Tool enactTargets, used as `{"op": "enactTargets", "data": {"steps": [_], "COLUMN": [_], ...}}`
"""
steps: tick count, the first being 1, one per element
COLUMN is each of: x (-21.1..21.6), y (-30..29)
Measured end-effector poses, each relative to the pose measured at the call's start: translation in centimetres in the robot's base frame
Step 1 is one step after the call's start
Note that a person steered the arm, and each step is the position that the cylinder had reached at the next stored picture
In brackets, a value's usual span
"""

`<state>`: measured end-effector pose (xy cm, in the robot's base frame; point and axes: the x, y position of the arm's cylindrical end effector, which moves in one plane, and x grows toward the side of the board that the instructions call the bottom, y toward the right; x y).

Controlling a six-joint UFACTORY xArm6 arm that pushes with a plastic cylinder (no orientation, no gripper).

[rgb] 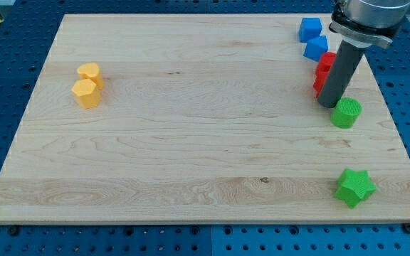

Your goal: Move the green circle diagonal to the red star

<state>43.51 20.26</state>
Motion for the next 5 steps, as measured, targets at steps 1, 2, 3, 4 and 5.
{"op": "enactTargets", "data": {"steps": [1, 2, 3, 4, 5], "x": [0.8, 0.8, 0.8, 0.8, 1.0], "y": [1.3, 2.3, 4.2, 6.6, 6.6]}}
